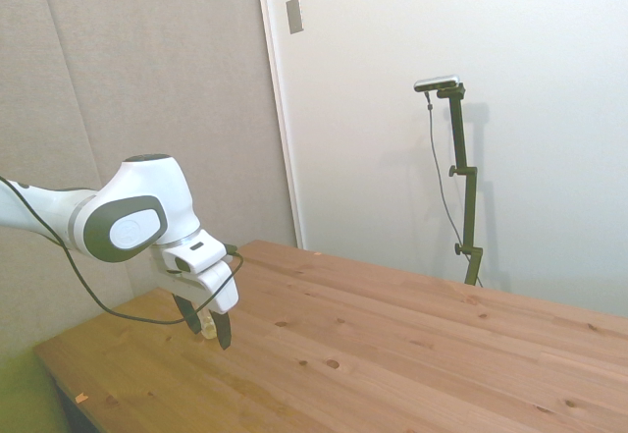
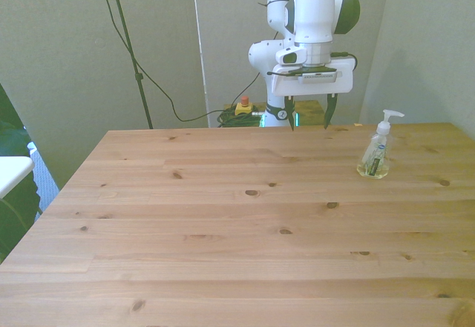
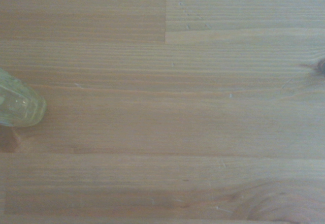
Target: Knock down the sanitizer
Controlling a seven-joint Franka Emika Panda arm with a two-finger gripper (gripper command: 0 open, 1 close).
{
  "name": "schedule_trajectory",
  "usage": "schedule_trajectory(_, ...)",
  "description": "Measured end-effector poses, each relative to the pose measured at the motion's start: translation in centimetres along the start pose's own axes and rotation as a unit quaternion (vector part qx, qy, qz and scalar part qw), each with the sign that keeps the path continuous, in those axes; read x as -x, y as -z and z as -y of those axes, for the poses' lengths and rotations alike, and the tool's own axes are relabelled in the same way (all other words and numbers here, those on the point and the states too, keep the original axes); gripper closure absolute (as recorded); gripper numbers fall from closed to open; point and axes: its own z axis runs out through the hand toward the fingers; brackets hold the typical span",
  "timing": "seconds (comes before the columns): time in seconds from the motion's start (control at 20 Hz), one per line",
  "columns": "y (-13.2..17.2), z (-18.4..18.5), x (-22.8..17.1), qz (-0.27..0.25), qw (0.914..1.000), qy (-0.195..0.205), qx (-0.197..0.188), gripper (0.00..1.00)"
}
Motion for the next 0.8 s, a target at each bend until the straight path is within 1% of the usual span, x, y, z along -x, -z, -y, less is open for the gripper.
schedule_trajectory(0.05,-0.1,0.0,0.0,0.001,1.0000,0.000,0.000,0.00)
schedule_trajectory(0.1,-0.1,0.1,0.1,0.001,1.0000,0.001,0.001,1.00)
schedule_trajectory(0.3,-0.3,2.6,2.5,-0.003,0.9998,0.021,0.004,1.00)
schedule_trajectory(0.45,-0.3,4.4,3.6,-0.011,0.9998,0.019,0.000,1.00)
schedule_trajectory(0.8,-0.9,8.5,5.2,-0.008,0.9998,0.018,-0.004,1.00)
